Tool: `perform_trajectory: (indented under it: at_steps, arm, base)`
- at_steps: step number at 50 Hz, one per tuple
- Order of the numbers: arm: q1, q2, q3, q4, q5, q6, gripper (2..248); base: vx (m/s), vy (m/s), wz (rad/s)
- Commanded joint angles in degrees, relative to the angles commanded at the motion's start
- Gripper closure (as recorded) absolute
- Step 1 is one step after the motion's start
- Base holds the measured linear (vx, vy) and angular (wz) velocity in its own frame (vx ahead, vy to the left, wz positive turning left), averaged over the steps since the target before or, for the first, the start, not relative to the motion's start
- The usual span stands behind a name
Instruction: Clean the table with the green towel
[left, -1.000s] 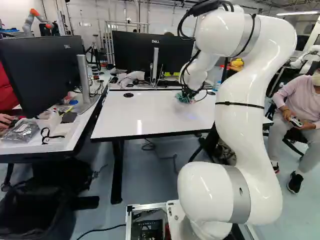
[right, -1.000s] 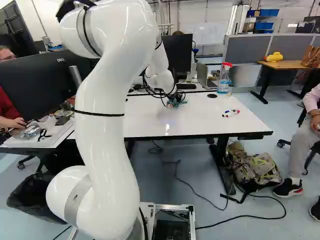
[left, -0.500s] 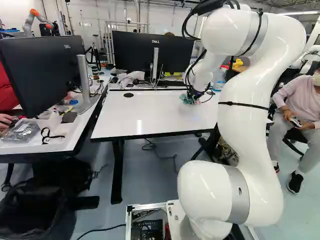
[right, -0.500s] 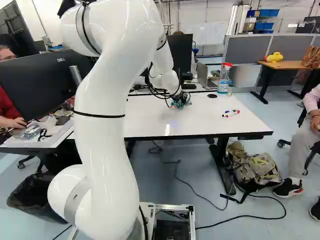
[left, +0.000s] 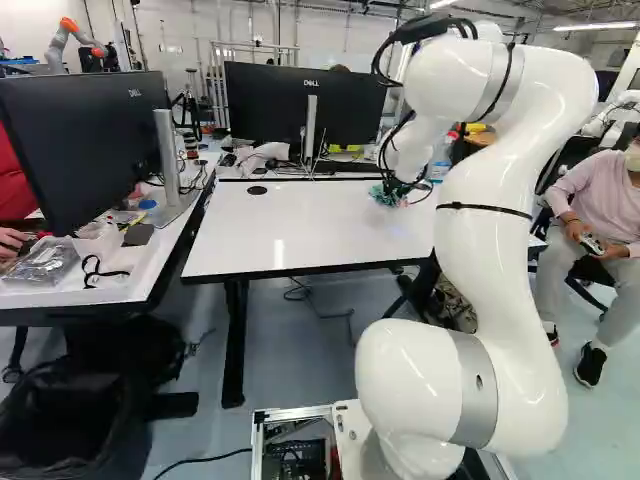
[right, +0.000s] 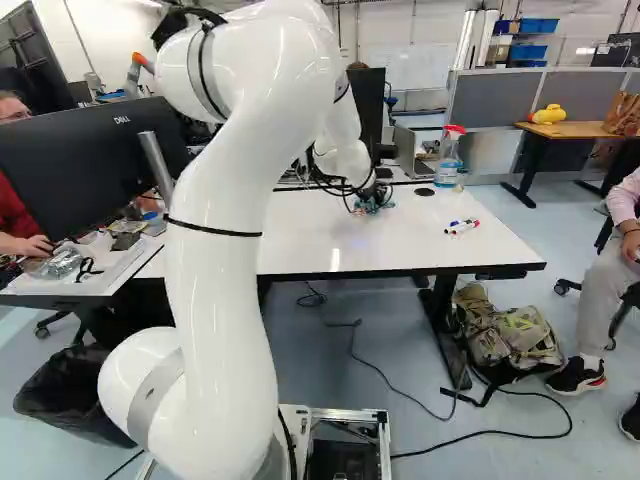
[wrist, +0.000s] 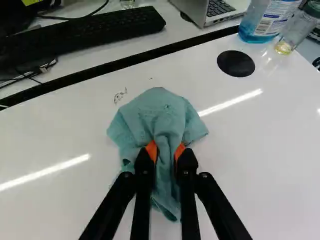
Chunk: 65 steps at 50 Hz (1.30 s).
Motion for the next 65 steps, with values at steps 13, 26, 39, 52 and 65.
perform_trajectory:
  at_steps: [13,26,39,52,65]
  arm:
    - [-1.02,-2.91,-4.04,0.00,0.00,0.00,192]
    - [-0.98,-6.16,-8.62,0.00,0.00,0.00,192]
    - [-0.44,-9.30,-13.10,0.00,0.00,0.00,192]
    - [0.18,-12.47,-17.67,0.00,0.00,0.00,192]
    - [0.84,-15.69,-22.38,0.00,0.00,0.00,192]
  base:
    - [0.000,0.000,0.000]
    - [0.000,0.000,0.000]
    - [0.000,0.000,0.000]
    - [0.000,0.000,0.000]
    - [0.000,0.000,0.000]
